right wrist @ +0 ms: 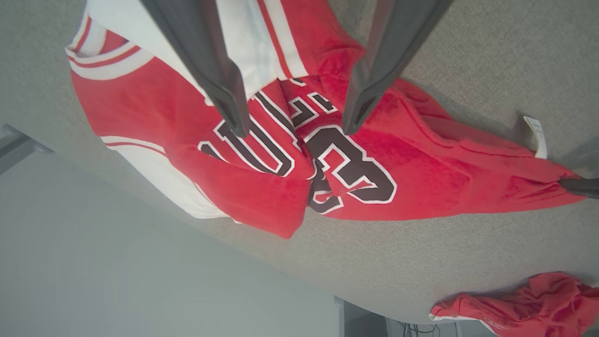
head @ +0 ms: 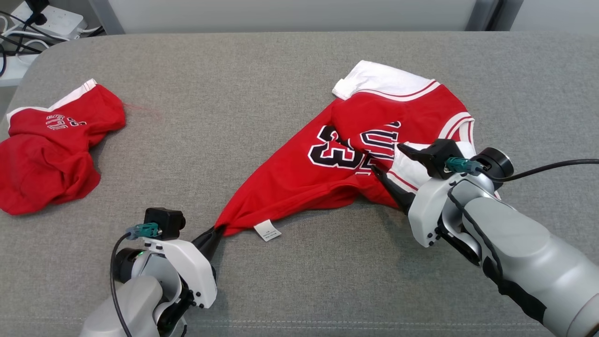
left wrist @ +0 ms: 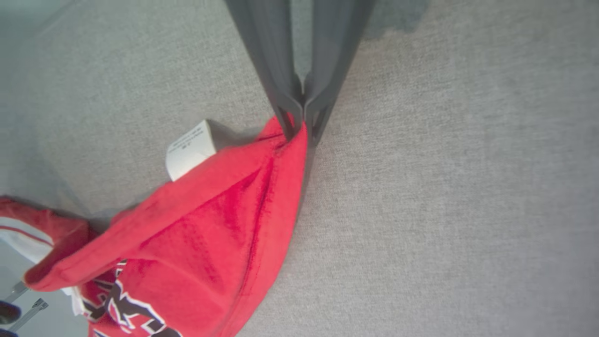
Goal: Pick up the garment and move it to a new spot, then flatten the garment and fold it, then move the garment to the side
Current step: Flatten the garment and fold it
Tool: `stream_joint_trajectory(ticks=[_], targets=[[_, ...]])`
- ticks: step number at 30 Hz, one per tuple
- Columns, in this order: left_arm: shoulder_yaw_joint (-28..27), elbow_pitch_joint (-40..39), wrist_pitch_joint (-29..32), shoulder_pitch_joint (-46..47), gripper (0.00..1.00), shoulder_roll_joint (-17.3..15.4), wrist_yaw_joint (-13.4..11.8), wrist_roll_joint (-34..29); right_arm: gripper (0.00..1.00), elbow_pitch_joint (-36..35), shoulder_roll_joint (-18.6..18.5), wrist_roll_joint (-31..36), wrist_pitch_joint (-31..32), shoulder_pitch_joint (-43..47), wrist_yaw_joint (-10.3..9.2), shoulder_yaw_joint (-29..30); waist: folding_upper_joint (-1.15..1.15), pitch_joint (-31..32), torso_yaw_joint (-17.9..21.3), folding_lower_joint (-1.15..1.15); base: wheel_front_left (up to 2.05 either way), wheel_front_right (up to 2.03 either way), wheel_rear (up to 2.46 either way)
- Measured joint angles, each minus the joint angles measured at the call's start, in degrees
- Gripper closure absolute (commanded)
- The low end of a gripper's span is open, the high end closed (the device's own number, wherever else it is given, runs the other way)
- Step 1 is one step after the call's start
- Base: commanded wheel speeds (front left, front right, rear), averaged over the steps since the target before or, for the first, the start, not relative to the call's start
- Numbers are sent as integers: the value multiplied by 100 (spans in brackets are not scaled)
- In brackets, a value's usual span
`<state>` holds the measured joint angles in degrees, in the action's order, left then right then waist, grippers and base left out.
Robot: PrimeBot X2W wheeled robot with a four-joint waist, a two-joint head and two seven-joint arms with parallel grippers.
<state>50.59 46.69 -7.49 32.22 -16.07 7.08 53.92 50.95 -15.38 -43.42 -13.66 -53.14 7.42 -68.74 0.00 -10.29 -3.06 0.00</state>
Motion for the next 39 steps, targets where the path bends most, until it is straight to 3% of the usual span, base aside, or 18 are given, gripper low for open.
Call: stream_joint_trajectory(ticks=[6, 7, 8, 9, 15, 22, 28, 39], targets=[[402, -740, 250, -5, 100, -319, -1, 601, 0, 9, 44, -48, -7, 55, 0, 47, 0, 34, 2, 0, 0, 0, 0], [482, -888, 253, -5, 75, -383, -1, 664, 0, 12, 44, -49, -8, 87, 0, 60, 0, 42, 1, 0, 0, 0, 0], [569, -987, 236, -4, 18, -456, 0, 666, 0, 19, 43, -51, -8, 110, 0, 67, 0, 49, -1, 0, 0, 0, 0], [628, -1024, 179, -3, 0, -526, 0, 647, 0, 26, 41, -51, -8, 120, 0, 76, 0, 60, -4, 0, 0, 0, 0], [977, -805, -296, 74, 0, -881, -3, 44, 0, 37, 42, -99, -51, 183, 0, 170, 0, 113, -17, 0, 0, 0, 0], [1258, -846, -673, 304, 0, -789, -236, -1211, 0, 49, 74, -98, -51, 325, 0, 202, 0, 123, 5, 0, 0, 0, 0], [1060, -1405, -676, 245, 0, -630, -424, -2267, 0, 41, 105, -96, -51, 324, 0, 263, 0, 68, 128, 0, 0, 0, 0], [648, -875, -676, -137, 0, -580, -252, -2760, 0, 46, 112, -16, -51, 326, 0, 411, 0, -63, 302, 0, 0, 0, 0]])
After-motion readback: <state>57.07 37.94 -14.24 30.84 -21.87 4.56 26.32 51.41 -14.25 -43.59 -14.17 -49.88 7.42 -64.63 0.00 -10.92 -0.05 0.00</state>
